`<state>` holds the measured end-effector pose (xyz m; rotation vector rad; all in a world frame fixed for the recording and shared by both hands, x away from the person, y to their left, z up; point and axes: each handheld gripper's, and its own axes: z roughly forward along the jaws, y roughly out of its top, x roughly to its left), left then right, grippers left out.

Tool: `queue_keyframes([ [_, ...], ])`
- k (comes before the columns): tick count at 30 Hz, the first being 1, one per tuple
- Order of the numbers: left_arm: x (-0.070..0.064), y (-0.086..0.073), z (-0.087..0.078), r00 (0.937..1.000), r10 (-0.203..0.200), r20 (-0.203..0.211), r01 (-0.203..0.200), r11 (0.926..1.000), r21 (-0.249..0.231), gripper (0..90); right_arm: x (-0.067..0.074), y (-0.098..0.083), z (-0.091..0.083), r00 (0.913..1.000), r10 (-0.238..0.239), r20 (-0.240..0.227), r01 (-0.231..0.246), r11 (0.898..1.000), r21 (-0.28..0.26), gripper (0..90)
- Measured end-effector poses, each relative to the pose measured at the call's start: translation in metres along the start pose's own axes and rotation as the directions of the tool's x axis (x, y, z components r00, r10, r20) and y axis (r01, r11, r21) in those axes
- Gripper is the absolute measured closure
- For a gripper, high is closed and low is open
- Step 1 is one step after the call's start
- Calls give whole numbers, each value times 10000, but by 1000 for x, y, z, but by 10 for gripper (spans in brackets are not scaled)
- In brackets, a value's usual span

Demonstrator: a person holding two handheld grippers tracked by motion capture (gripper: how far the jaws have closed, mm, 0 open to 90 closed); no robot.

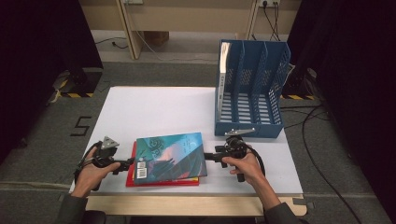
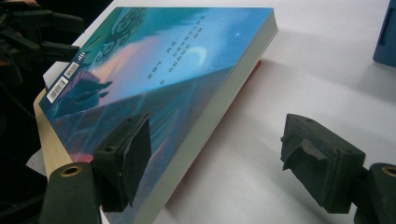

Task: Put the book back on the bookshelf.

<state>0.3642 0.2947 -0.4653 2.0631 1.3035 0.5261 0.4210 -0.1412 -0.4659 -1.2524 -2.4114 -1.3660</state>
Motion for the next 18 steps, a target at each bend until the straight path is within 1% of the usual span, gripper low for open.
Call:
queue_keyframes([
  [1, 1, 0, -1, 9999, -79, 115, 79, 10000, -24, 168, 0, 0, 0, 10000, 7, -3, -7, 10000, 6, 252],
  [2, 1, 0, -2, 9992, -242, 309, 245, 9997, -87, 177, 0, 0, 1, 10000, -16, -11, 16, 10000, 18, 252],
  [3, 1, 0, -2, 9992, -242, 309, 245, 9997, -87, 184, 0, 0, 1, 10000, -4, -18, 4, 10000, 40, 253],
  [4, 2, 0, -1, 9985, -352, 420, 357, 9993, -113, 191, 0, 0, 2, 10000, -1, -9, 1, 10000, 54, 252],
  [6, 2, -1, -1, 9981, -417, 456, 423, 9990, -125, 199, 0, -1, 2, 10000, -2, -3, 2, 10000, 84, 253],
  [7, 3, -1, -1, 9972, -493, 559, 500, 9987, -110, 206, 0, -1, 2, 10000, 2, -10, -2, 10000, 67, 253],
  [11, 0, 0, -2, 9965, -442, 711, 452, 9989, -121, 271, -1, 0, 2, 10000, 38, -16, -38, 10000, 52, 254],
  [12, -1, 0, -2, 9952, -461, 868, 477, 9987, -161, 343, -1, 0, 2, 10000, 38, -8, -38, 10000, 39, 254],
  [13, -4, 1, -1, 9940, -448, 1001, 469, 9987, -188, 343, -1, 0, 2, 10000, 38, -8, -38, 10000, 39, 254],
  [14, -8, 2, 0, 9940, -336, 1041, 355, 9992, -166, 355, -1, 0, 2, 10000, 57, 0, -57, 10000, 48, 253],
  [15, -11, 4, 1, 9937, -234, 1097, 255, 9995, -172, 331, -2, 0, 2, 10000, 95, 4, -95, 9999, 33, 254],
  [16, -18, 7, 4, 9944, 89, 1049, -80, 9999, -87, 291, -2, 0, 2, 9999, 101, -11, -101, 9999, 38, 254],
  [17, -18, 7, 4, 9944, 89, 1049, -80, 9999, -87, 245, -2, 0, 2, 9999, 115, -20, -115, 9999, 25, 253],
  [18, -22, 8, 6, 9947, 234, 1003, -229, 9997, -63, 217, -3, 0, 2, 9999, 135, -3, -135, 9999, 32, 253],
])
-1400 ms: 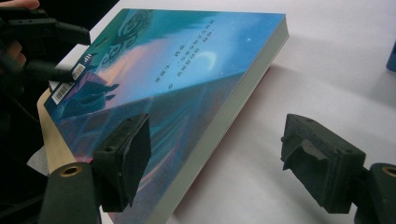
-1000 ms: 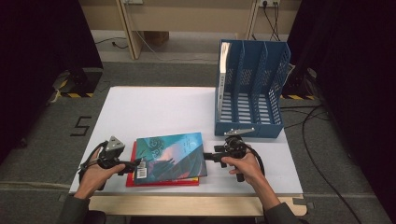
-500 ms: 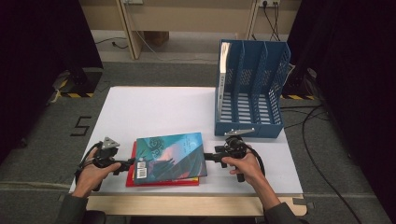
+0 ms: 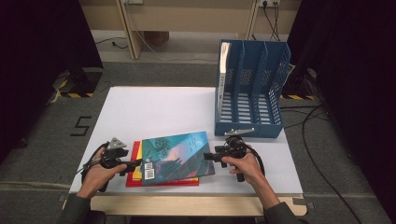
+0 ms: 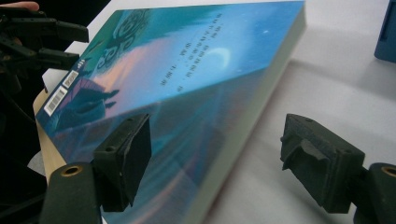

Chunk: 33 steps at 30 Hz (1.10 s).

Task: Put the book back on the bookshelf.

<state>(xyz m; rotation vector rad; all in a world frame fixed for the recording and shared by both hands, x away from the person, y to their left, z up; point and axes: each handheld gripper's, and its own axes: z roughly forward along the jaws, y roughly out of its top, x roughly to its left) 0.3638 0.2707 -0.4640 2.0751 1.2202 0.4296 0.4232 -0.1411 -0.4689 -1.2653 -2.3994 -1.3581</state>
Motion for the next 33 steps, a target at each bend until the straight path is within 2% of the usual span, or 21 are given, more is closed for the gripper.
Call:
queue_keyframes([
  [8, 1, 0, 1, 9999, -7, -134, 8, 10000, 49, 165, -7, -1, 2, 9998, 167, 114, -168, 9998, 50, 248],
  [12, 3, -3, 4, 9996, -25, -274, 28, 9999, 126, 159, -7, -1, 7, 9998, 202, 36, -203, 9996, 178, 243],
  [17, 4, -3, 5, 9997, -70, -252, 74, 9998, 167, 147, -7, -1, 14, 9998, 204, -87, -201, 9993, 328, 235],
  [22, 5, -4, 6, 9997, -112, -206, 115, 9998, 165, 145, -6, 0, 21, 9983, 333, -475, -312, 9986, 435, 237],
  [25, 5, -4, 6, 9997, -108, -197, 111, 9998, 165, 145, -5, 0, 28, 9943, 584, -893, -537, 9971, 544, 231],
  [29, 6, -4, 6, 9997, -125, -206, 128, 9998, 156, 144, -5, 0, 36, 9900, 793, -1163, -718, 9952, 672, 200],
  [33, 6, -4, 6, 9997, -188, -170, 191, 9997, 155, 141, -5, 4, 37, 9898, 763, -1207, -676, 9949, 745, 241],
])
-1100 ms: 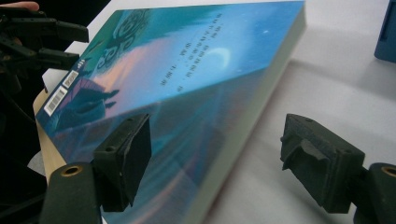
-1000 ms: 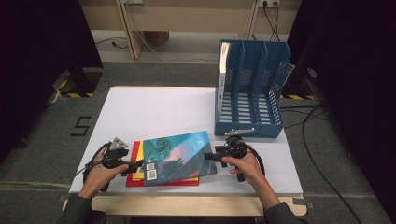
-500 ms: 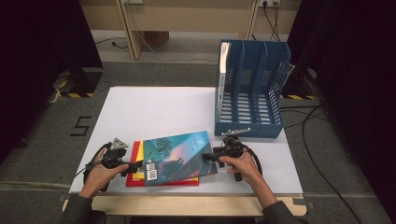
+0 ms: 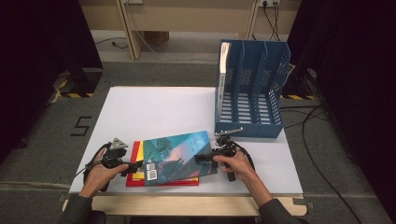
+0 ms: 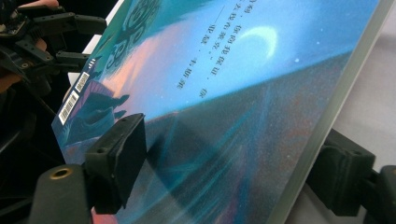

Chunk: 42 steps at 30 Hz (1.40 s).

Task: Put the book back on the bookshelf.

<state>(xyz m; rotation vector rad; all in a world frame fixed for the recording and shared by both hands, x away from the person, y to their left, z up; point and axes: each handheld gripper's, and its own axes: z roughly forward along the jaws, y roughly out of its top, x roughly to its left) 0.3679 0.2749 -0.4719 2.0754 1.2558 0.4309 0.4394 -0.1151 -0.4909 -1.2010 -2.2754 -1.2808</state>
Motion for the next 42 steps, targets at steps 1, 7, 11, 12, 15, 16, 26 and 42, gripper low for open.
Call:
queue_keyframes([
  [1, 0, 0, 0, 10000, 0, 0, 0, 10000, 0, 139, 0, 0, 0, 10000, 0, 0, 0, 10000, 0, 241],
  [7, 2, -1, 1, 9997, -194, 112, 194, 9998, 21, 133, 9, 6, -13, 9994, -324, 92, 327, 9986, -413, 341],
  [11, 3, -2, 1, 9994, -276, 210, 277, 9996, -20, 135, 13, 10, -18, 9988, -470, -155, 460, 9969, -640, 356],
  [12, 3, -2, 1, 9995, -234, 203, 235, 9997, -23, 138, 14, 12, -20, 9987, -470, -217, 454, 9965, -699, 363],
  [15, 4, -2, 1, 9994, -231, 248, 232, 9997, -38, 139, 14, 13, -20, 9987, -375, -344, 350, 9969, -710, 379],
  [16, 4, -2, 1, 9992, -257, 298, 258, 9997, -39, 140, 13, 15, -20, 9984, -407, -403, 380, 9971, -663, 383],
  [26, 4, -3, 1, 9989, -223, 412, 230, 9996, -161, 156, 28, 33, -28, 9925, -663, -1030, 569, 9942, -914, 508],
  [42, 5, -2, 1, 9984, -238, 521, 269, 9978, -600, 149, 56, 62, -44, 9825, -1659, -846, 1613, 9852, -581, 694],
])
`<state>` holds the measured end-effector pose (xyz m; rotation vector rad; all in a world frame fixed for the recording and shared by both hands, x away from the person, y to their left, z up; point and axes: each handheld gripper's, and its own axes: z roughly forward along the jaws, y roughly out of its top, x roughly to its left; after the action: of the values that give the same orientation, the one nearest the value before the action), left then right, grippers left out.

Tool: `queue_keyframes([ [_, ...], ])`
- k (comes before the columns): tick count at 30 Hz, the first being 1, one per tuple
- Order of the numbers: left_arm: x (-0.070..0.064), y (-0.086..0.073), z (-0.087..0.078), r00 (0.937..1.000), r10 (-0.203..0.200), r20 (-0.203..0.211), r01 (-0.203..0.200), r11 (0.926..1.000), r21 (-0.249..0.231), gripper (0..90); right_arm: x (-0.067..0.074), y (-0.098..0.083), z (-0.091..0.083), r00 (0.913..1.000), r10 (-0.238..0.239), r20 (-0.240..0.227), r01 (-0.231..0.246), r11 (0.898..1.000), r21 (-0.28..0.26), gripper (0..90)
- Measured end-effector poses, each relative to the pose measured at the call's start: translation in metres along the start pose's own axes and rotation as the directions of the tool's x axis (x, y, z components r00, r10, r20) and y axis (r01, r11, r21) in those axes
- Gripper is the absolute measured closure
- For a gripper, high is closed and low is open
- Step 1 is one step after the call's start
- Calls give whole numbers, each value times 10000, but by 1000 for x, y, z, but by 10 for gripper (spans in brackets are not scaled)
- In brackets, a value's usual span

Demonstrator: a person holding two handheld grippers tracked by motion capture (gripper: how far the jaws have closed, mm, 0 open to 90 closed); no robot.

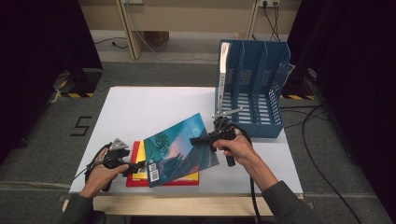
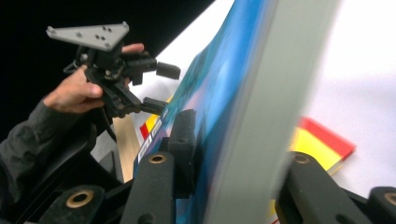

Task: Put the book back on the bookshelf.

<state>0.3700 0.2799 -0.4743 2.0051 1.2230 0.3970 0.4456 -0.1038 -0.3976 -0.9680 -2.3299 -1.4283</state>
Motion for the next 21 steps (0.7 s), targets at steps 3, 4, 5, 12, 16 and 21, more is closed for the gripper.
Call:
queue_keyframes([
  [3, 10, -1, -3, 9984, -522, -210, 514, 9980, -375, 148, 6, 4, -9, 9993, -359, 80, 358, 9993, 126, 710],
  [4, 10, -1, -3, 9984, -522, -210, 514, 9980, -375, 148, 6, 4, -9, 9993, -359, 80, 358, 9993, 126, 710],
  [5, 12, -1, -3, 9980, -580, -250, 570, 9976, -385, 148, 7, 5, -11, 9992, -385, 75, 383, 9991, 205, 716],
  [12, 24, -8, -2, 9945, -974, -381, 963, 9949, -310, 148, 15, 18, -17, 9974, -605, 394, 601, 9981, 117, 729],
  [16, 32, -11, -3, 9912, -1240, -454, 1223, 9917, -388, 149, 25, 31, -27, 9926, -990, 706, 957, 9942, 484, 734],
  [21, 39, -14, -3, 9867, -1339, -925, 1300, 9904, -472, 150, 37, 44, -42, 9847, -1228, 1233, 1125, 9898, 875, 737],
])
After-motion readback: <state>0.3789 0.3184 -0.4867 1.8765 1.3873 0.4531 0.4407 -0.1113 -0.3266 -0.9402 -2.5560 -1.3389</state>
